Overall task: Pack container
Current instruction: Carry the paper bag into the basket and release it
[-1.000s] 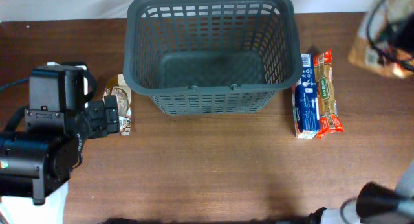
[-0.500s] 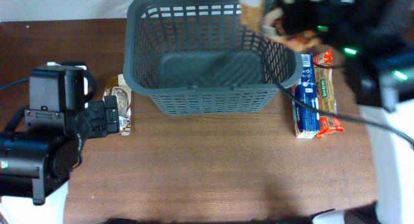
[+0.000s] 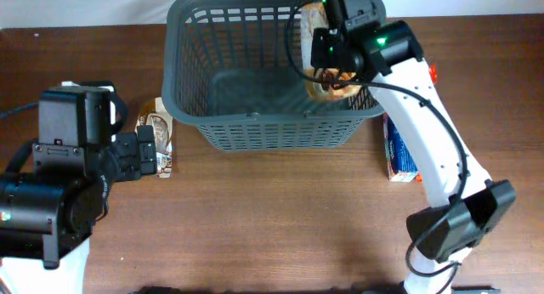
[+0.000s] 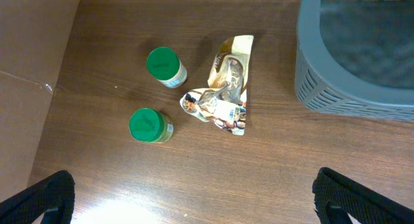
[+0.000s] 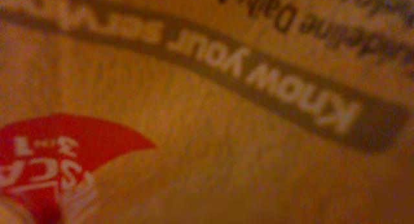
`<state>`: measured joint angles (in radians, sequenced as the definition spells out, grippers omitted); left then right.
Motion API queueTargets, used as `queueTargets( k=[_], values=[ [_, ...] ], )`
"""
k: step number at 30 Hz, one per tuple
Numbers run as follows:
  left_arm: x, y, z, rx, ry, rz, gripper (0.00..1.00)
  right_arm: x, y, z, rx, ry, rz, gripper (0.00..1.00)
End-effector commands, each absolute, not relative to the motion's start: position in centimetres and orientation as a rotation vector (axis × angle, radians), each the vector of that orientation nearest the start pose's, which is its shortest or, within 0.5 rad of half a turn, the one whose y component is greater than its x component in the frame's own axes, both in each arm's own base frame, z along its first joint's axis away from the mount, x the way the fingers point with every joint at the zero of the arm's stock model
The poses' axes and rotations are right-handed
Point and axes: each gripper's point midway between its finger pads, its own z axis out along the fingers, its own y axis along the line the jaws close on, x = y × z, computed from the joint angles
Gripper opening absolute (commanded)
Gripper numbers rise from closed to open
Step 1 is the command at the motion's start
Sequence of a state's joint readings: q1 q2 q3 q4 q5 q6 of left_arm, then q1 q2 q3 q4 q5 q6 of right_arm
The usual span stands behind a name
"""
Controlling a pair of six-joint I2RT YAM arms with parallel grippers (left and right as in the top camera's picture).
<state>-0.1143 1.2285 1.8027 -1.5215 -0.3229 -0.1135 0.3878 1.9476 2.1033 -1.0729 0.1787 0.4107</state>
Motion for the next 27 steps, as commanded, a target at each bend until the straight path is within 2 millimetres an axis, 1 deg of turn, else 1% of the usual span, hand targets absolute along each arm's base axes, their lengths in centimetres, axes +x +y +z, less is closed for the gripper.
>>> queueTargets(
  k=[1, 6, 8, 12, 14, 15, 16, 17, 18, 20, 23, 24, 25, 27],
  values=[
    [24.8, 3.0, 35.3, -0.14, 2.47, 0.331, 0.99, 47.4, 14.3, 26.6, 0.263, 2.442, 0.026, 0.04],
    [24.8, 3.0, 35.3, -0.14, 2.471, 0.33, 0.99, 47.2, 14.2, 23.3, 0.253, 2.532, -0.036, 0.04],
    [24.8, 3.0, 35.3, -0.14, 2.47, 0.33, 0.99, 46.9, 14.0, 21.6, 0.274, 2.585, -0.068, 0.04],
    [24.8, 3.0, 35.3, -0.14, 2.47, 0.33, 0.99, 46.7, 14.0, 19.8, 0.272, 2.633, -0.103, 0.04],
    [24.8, 3.0, 35.3, -0.14, 2.47, 0.33, 0.99, 46.7, 13.9, 19.6, 0.271, 2.636, -0.108, 0.05],
    [24.8, 3.0, 35.3, -0.14, 2.47, 0.33, 0.99, 46.8, 13.8, 19.6, 0.275, 2.632, -0.117, 0.12],
    [24.8, 3.0, 35.3, -0.14, 2.47, 0.33, 0.99, 46.9, 13.6, 19.7, 0.279, 2.626, -0.129, 0.22],
    [24.8, 3.0, 35.3, -0.14, 2.47, 0.33, 0.99, 46.9, 13.4, 19.8, 0.281, 2.619, -0.143, 0.34],
    [24.8, 3.0, 35.3, -0.14, 2.47, 0.33, 0.99, 47.0, 13.3, 19.8, 0.282, 2.615, -0.151, 0.47],
    [24.8, 3.0, 35.3, -0.14, 2.47, 0.33, 0.99, 47.0, 13.0, 19.9, 0.285, 2.607, -0.169, 0.58],
    [24.8, 3.0, 35.3, -0.14, 2.47, 0.33, 0.99, 47.3, 12.5, 20.5, 0.299, 2.58, -0.182, 0.83],
    [24.8, 3.0, 35.3, -0.14, 2.47, 0.33, 0.99, 47.5, 12.4, 21.0, 0.304, 2.564, -0.182, 0.86],
    [24.8, 3.0, 35.3, -0.14, 2.47, 0.33, 0.99, 47.9, 11.9, 22.5, 0.317, 2.524, -0.169, 0.89],
    [24.8, 3.0, 35.3, -0.14, 2.47, 0.33, 0.99, 48.3, 11.4, 24.6, 0.342, 2.473, -0.14, 0.91]
  ],
)
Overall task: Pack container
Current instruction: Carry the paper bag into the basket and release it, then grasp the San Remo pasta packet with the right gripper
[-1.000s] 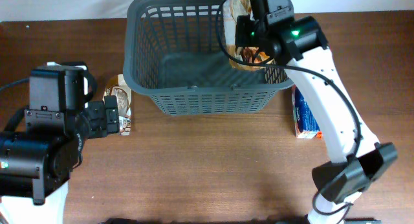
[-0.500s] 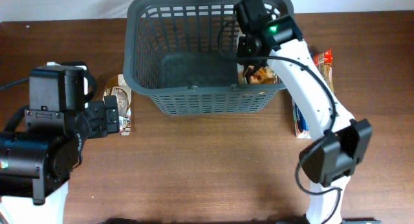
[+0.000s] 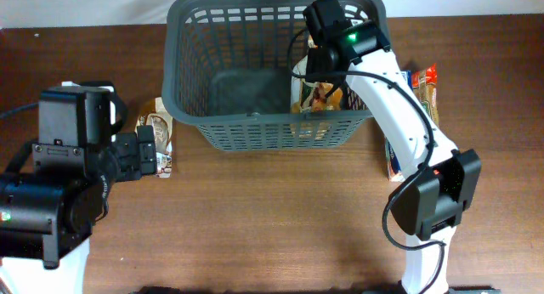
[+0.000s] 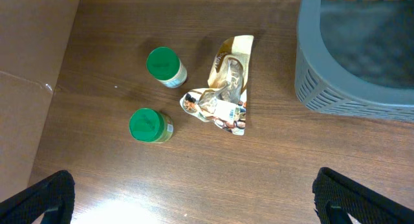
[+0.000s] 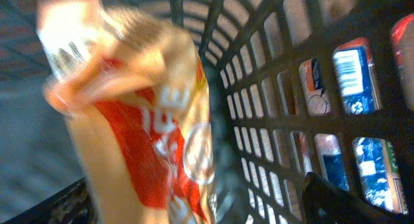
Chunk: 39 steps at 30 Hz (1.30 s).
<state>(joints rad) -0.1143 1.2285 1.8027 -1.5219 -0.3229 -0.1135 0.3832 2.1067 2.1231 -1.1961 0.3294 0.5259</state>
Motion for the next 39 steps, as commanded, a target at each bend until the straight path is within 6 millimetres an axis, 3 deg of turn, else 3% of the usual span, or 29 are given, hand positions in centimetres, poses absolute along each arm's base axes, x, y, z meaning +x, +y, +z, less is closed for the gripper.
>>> queueTargets(
  k=[1, 4, 8, 11, 14, 16, 20, 26, 28, 29, 30, 33, 39],
  values=[
    [24.8, 3.0, 35.3, -0.139, 2.47, 0.33, 0.99, 48.5, 10.9, 26.4, 0.358, 2.434, -0.118, 0.92],
    [24.8, 3.0, 35.3, -0.14, 2.47, 0.33, 0.99, 48.6, 9.6, 30.9, 0.338, 2.341, -0.09, 0.92],
    [24.8, 3.0, 35.3, -0.139, 2.47, 0.33, 0.99, 47.8, 6.0, 37.6, 0.35, 2.198, -0.08, 0.96],
    [24.8, 3.0, 35.3, -0.14, 2.47, 0.33, 0.99, 46.6, 1.8, 40.6, 0.442, 2.13, -0.079, 1.0],
    [24.8, 3.0, 35.3, -0.14, 2.47, 0.33, 0.99, 45.6, -2.8, 40.5, 0.537, 2.144, -0.075, 0.99],
    [24.8, 3.0, 35.3, -0.139, 2.47, 0.33, 0.99, 44.9, -5.9, 38.7, 0.611, 2.208, -0.055, 0.99],
    [24.8, 3.0, 35.3, -0.139, 2.47, 0.33, 0.99, 44.1, -9.1, 34.0, 0.656, 2.373, -0.005, 0.99],
    [24.8, 3.0, 35.3, -0.14, 2.47, 0.33, 0.99, 43.1, -11.0, 23.2, 0.663, 2.687, -0.018, 0.99],
    [24.8, 3.0, 35.3, -0.139, 2.47, 0.33, 0.99, 42.6, -11.1, 19.3, 0.649, 2.78, -0.026, 0.99],
    [24.8, 3.0, 35.3, -0.14, 2.47, 0.33, 0.99, 42.2, -11.3, 16.0, 0.642, 2.838, -0.034, 0.99],
    [24.8, 3.0, 35.3, -0.139, 2.47, 0.33, 0.99, 41.9, -11.6, 14.6, 0.655, 2.855, -0.046, 0.99],
    [24.8, 3.0, 35.3, -0.14, 2.47, 0.33, 0.99, 40.8, -12.8, 10.6, 0.71, 2.888, -0.061, 0.99],
    [24.8, 3.0, 35.3, -0.139, 2.47, 0.33, 0.99, 39.2, -12.7, 6.7, 0.751, 2.932, -0.01, 0.99]
  ],
)
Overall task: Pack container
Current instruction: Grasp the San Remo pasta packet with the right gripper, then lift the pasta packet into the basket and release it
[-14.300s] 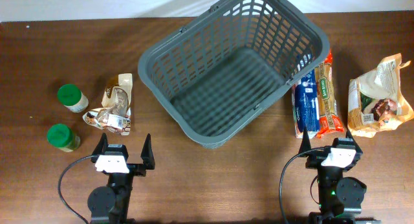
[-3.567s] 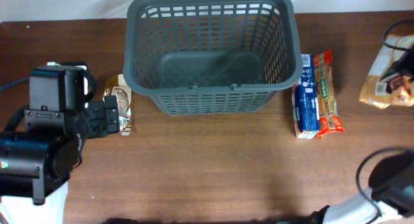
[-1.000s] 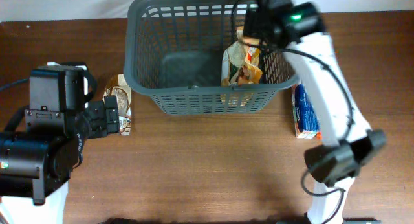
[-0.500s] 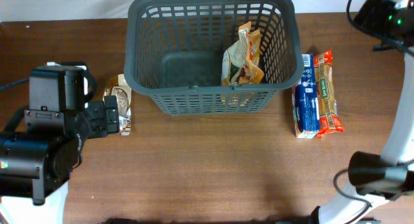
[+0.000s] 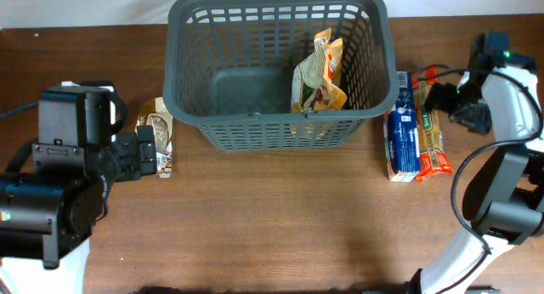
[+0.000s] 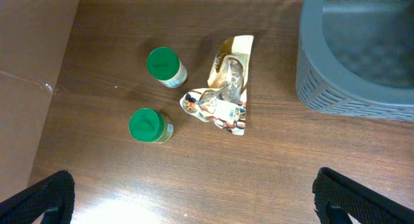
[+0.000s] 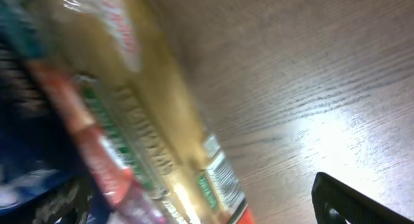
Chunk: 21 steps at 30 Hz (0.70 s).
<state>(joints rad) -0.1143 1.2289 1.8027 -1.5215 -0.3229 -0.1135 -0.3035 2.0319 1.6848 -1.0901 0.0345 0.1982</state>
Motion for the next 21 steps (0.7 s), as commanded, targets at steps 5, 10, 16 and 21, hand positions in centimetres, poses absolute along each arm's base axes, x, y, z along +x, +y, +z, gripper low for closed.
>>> queueTargets(
  k=[5, 10, 16, 21],
  values=[
    [24.8, 3.0, 35.3, -0.139, 2.47, 0.33, 0.99, 38.3, -10.3, 3.4, 0.739, 2.958, 0.147, 0.99],
    [24.8, 3.0, 35.3, -0.14, 2.47, 0.33, 0.99, 37.8, -8.7, 1.5, 0.694, 2.977, 0.183, 1.0],
    [24.8, 3.0, 35.3, -0.14, 2.47, 0.33, 0.99, 38.2, -8.6, 1.3, 0.66, 2.965, 0.176, 0.62],
    [24.8, 3.0, 35.3, -0.14, 2.47, 0.33, 0.99, 37.7, -9.5, 1.2, 0.667, 2.98, 0.088, 0.28]
  ],
)
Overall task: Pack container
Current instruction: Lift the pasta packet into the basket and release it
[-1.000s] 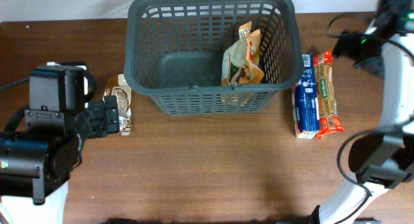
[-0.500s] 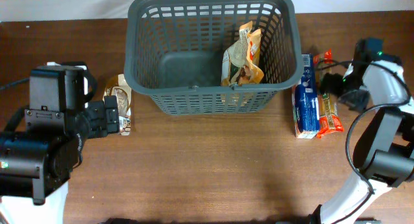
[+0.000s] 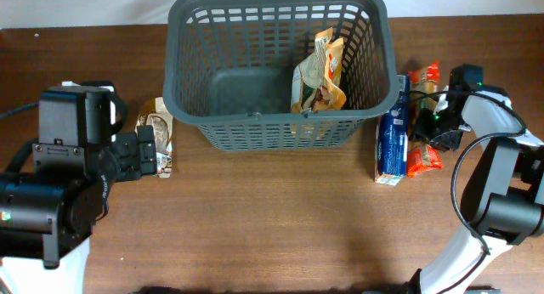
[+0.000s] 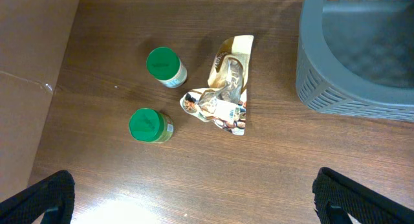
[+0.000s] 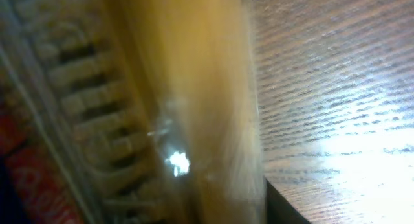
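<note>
The grey basket [image 3: 180,65] stands at the table's far middle, with an orange snack bag [image 3: 320,73] upright inside at its right. Right of it lies a red and gold cracker packet [image 3: 422,161], which fills the right wrist view [image 5: 162,107]. My right gripper [image 3: 432,124] is down on it, one dark finger [image 5: 304,208] pressed against its side. A blue packet [image 3: 389,141] stands tilted on edge against the basket. My left gripper [image 4: 197,204] hangs open above the table, short of a crumpled brown bag [image 4: 226,88].
Two green-lidded jars [image 4: 165,65] [image 4: 149,125] stand left of the brown bag. The basket's near corner [image 4: 336,88] shows at the right of the left wrist view. The table's left edge runs beside the jars.
My right gripper has come down onto the cracker packet and its jaws have narrowed on it. The blue packet has shifted left and tipped onto its edge. The left arm has not moved.
My right gripper held the orange snack bag over the basket's right side, then had it low inside the basket. Then the bag stood in the basket and the gripper was open over the packets at the right. Now it grips the cracker packet.
</note>
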`<state>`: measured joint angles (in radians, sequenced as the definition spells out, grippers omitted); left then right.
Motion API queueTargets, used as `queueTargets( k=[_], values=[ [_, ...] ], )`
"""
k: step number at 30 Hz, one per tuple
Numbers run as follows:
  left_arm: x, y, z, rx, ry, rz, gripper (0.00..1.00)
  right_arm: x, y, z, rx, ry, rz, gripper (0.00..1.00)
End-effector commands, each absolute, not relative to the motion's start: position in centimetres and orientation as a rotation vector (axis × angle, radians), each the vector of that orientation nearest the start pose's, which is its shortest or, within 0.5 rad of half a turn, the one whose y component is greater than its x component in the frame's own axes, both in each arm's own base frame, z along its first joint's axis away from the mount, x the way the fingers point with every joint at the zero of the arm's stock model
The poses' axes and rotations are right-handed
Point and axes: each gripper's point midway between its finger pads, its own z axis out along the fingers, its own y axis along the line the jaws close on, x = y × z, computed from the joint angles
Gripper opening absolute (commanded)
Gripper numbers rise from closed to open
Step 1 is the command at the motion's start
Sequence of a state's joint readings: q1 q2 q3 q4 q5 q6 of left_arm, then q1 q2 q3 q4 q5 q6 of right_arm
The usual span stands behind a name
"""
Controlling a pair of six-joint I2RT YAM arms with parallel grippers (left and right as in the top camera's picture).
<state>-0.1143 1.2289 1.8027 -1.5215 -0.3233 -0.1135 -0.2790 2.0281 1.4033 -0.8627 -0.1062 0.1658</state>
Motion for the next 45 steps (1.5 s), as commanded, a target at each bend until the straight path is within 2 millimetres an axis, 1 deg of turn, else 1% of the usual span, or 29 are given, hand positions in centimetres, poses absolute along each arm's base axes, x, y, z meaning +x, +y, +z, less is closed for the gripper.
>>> queueTargets(
  k=[1, 2, 3, 8, 11, 14, 16, 18, 19, 20, 21, 23, 24, 26, 28, 30, 31, 32, 33, 34, 36, 38, 40, 42, 44, 45],
  values=[
    [24.8, 3.0, 35.3, -0.14, 2.47, 0.33, 0.99, 37.5, -9.8, 1.1, 0.669, 2.985, 0.061, 0.2],
    [24.8, 3.0, 35.3, -0.14, 2.47, 0.33, 0.99, 37.3, -10.0, 1.1, 0.672, 2.99, 0.042, 0.09],
    [24.8, 3.0, 35.3, -0.139, 2.47, 0.33, 0.99, 37.2, -10.2, 1.1, 0.674, 2.995, 0.022, 0.04],
    [24.8, 3.0, 35.3, -0.139, 2.47, 0.33, 0.99, 36.7, -10.3, 1.2, 0.68, 3.01, 0.002, 0.04],
    [24.8, 3.0, 35.3, -0.139, 2.47, 0.33, 0.99, 36.9, -10.3, 2.6, 0.677, 3.001, 0.005, 0.04],
    [24.8, 3.0, 35.3, -0.139, 2.47, 0.33, 0.99, 38.6, -10.8, 7.1, 0.66, 2.931, -0.001, 0.04],
    [24.8, 3.0, 35.3, -0.139, 2.47, 0.33, 0.99, 39.8, -11.1, 11.2, 0.642, 2.857, -0.006, 0.04],
    [24.8, 3.0, 35.3, -0.14, 2.47, 0.33, 0.99, 41.1, -11.0, 16.5, 0.607, 2.761, -0.002, 0.04],
    [24.8, 3.0, 35.3, -0.14, 2.47, 0.33, 0.99, 41.4, -10.9, 18.3, 0.587, 2.729, -0.004, 0.04],
    [24.8, 3.0, 35.3, -0.139, 2.47, 0.33, 0.99, 42.0, -10.3, 23.3, 0.515, 2.641, -0.013, 0.04],
    [24.8, 3.0, 35.3, -0.139, 2.47, 0.33, 0.99, 42.1, -9.9, 25.4, 0.478, 2.604, -0.016, 0.04],
    [24.8, 3.0, 35.3, -0.139, 2.47, 0.33, 0.99, 42.2, -8.4, 30.3, 0.382, 2.51, -0.02, 0.04],
    [24.8, 3.0, 35.3, -0.14, 2.47, 0.33, 0.99, 42.1, -7.7, 32.1, 0.35, 2.473, -0.018, 0.04],
    [24.8, 3.0, 35.3, -0.139, 2.47, 0.33, 0.99, 41.7, -5.3, 36.2, 0.233, 2.389, -0.012, 0.04],
    [24.8, 3.0, 35.3, -0.139, 2.47, 0.33, 0.99, 41.3, -2.7, 39.0, 0.1, 2.329, -0.008, 0.04],
    [24.8, 3.0, 35.3, -0.139, 2.47, 0.33, 0.99, 40.7, 0.5, 41.2, -0.066, 2.269, -0.005, 0.04],
    [24.8, 3.0, 35.3, -0.139, 2.47, 0.33, 0.99, 40.2, 3.4, 42.5, -0.237, 2.221, -0.01, 0.04],
    [24.8, 3.0, 35.3, -0.139, 2.47, 0.33, 0.99, 39.9, 5.2, 42.9, -0.339, 2.196, -0.013, 0.04],
    [24.8, 3.0, 35.3, -0.139, 2.47, 0.33, 0.99, 39.4, 8.0, 43.2, -0.504, 2.153, -0.021, 0.04],
    [24.8, 3.0, 35.3, -0.139, 2.47, 0.33, 0.99, 39.1, 9.6, 43.3, -0.598, 2.126, -0.025, 0.04],
    [24.8, 3.0, 35.3, -0.139, 2.47, 0.33, 0.99, 38.7, 13.8, 42.9, -0.833, 2.044, -0.036, 0.04],
    [24.8, 3.0, 35.3, -0.139, 2.47, 0.33, 0.99, 38.8, 16.7, 42.3, -0.998, 1.977, -0.054, 0.04],
    [24.8, 3.0, 35.3, -0.139, 2.47, 0.33, 0.99, 39.3, 18.9, 41.3, -1.146, 1.909, -0.087, 0.04],
    [24.8, 3.0, 35.3, -0.14, 2.47, 0.33, 0.99, 40.3, 20.7, 40.3, -1.248, 1.853, -0.116, 0.04],
    [24.8, 3.0, 35.3, -0.139, 2.47, 0.33, 0.99, 41.9, 22.0, 39.3, -1.302, 1.812, -0.139, 0.04],
    [24.8, 3.0, 35.3, -0.139, 2.47, 0.33, 0.99, 43.1, 22.6, 38.4, -1.317, 1.801, -0.148, 0.04]
  ],
)
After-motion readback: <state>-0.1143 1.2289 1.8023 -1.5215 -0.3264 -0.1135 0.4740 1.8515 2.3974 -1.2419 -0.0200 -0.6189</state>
